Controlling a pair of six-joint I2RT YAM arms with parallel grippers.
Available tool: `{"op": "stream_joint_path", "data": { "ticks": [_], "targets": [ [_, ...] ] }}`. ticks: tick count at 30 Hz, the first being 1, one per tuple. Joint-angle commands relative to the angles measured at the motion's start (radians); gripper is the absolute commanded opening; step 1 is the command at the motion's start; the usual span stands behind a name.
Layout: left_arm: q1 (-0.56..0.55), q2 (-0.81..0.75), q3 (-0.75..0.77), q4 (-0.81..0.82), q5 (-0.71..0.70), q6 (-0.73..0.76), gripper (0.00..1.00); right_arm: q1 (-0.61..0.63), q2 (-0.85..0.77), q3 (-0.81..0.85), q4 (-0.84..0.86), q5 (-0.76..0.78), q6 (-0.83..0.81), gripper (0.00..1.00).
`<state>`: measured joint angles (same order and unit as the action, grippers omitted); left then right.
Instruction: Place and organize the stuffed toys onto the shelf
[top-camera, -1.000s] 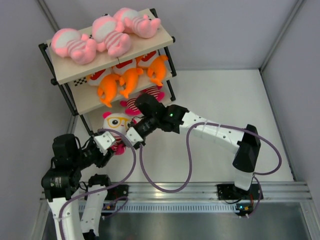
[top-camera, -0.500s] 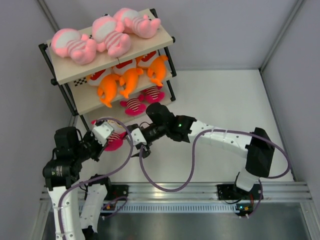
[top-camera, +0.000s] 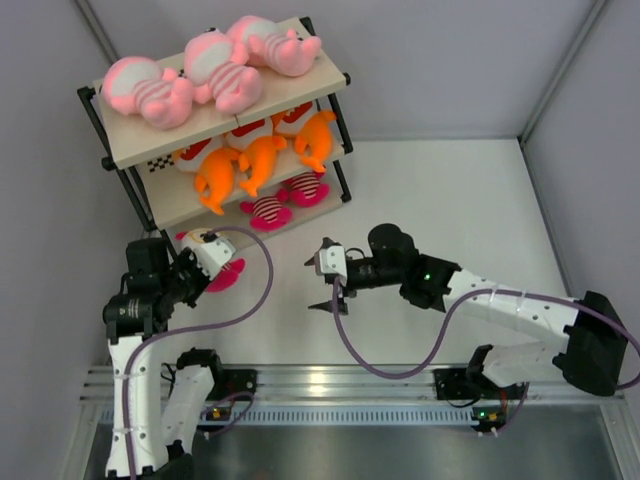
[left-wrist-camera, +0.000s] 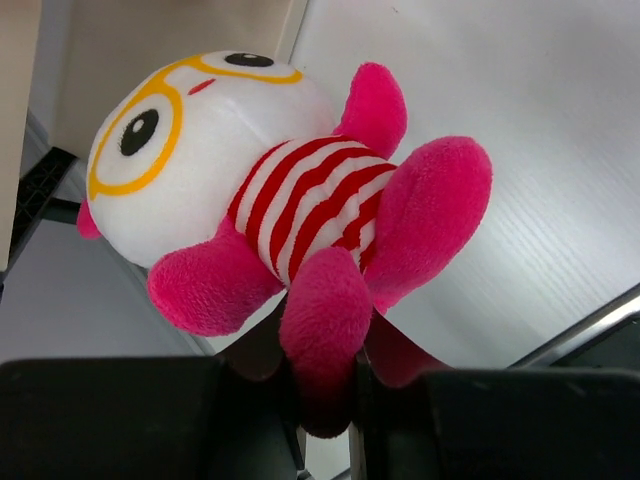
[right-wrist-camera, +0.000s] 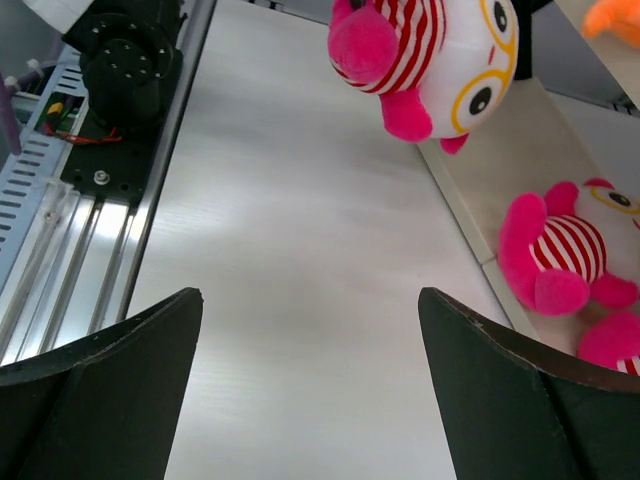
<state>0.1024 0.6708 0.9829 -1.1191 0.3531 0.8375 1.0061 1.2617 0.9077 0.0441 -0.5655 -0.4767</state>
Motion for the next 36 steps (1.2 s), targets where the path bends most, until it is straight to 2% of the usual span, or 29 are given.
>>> {"op": "stream_joint_path", "data": {
  "ticks": [1, 3, 7, 10, 11, 20, 24, 31, 35, 36],
  "targets": [
    [0.0, 0.032, -0.038, 0.142, 0.032, 0.08, 0.0, -0.027, -0.094, -0.049, 0.115, 0.065, 0.064, 0.89],
    [0.0, 0.039, -0.067, 0.179, 0.056, 0.12, 0.0, -0.032, -0.117, -0.084, 0.12, 0.084, 0.062, 0.89],
    [-0.001, 0.068, -0.142, 0.373, 0.043, 0.121, 0.0, -0.038, -0.16, -0.11, 0.123, 0.108, 0.059, 0.89],
    [0.0, 0.088, -0.234, 0.505, -0.023, 0.104, 0.0, -0.04, -0.18, -0.135, 0.148, 0.121, 0.064, 0.89],
    [0.0, 0.096, -0.254, 0.594, -0.057, 0.092, 0.0, -0.041, -0.183, -0.141, 0.149, 0.121, 0.062, 0.89],
    [0.0, 0.141, -0.439, 0.979, -0.126, -0.027, 0.0, -0.044, -0.196, -0.159, 0.163, 0.139, 0.072, 0.9],
    [0.0, 0.164, -0.527, 1.181, -0.14, -0.02, 0.0, -0.043, -0.196, -0.159, 0.158, 0.148, 0.069, 0.89],
    [0.002, 0.251, -0.579, 1.317, -0.149, -0.003, 0.0, -0.046, -0.209, -0.171, 0.158, 0.165, 0.07, 0.9],
    [0.002, 0.303, -0.563, 1.342, -0.184, -0.018, 0.0, -0.054, -0.212, -0.179, 0.155, 0.177, 0.088, 0.9],
    [0.002, 0.317, -0.553, 1.343, -0.196, -0.029, 0.1, -0.057, -0.212, -0.179, 0.152, 0.177, 0.093, 0.9]
  ]
}}
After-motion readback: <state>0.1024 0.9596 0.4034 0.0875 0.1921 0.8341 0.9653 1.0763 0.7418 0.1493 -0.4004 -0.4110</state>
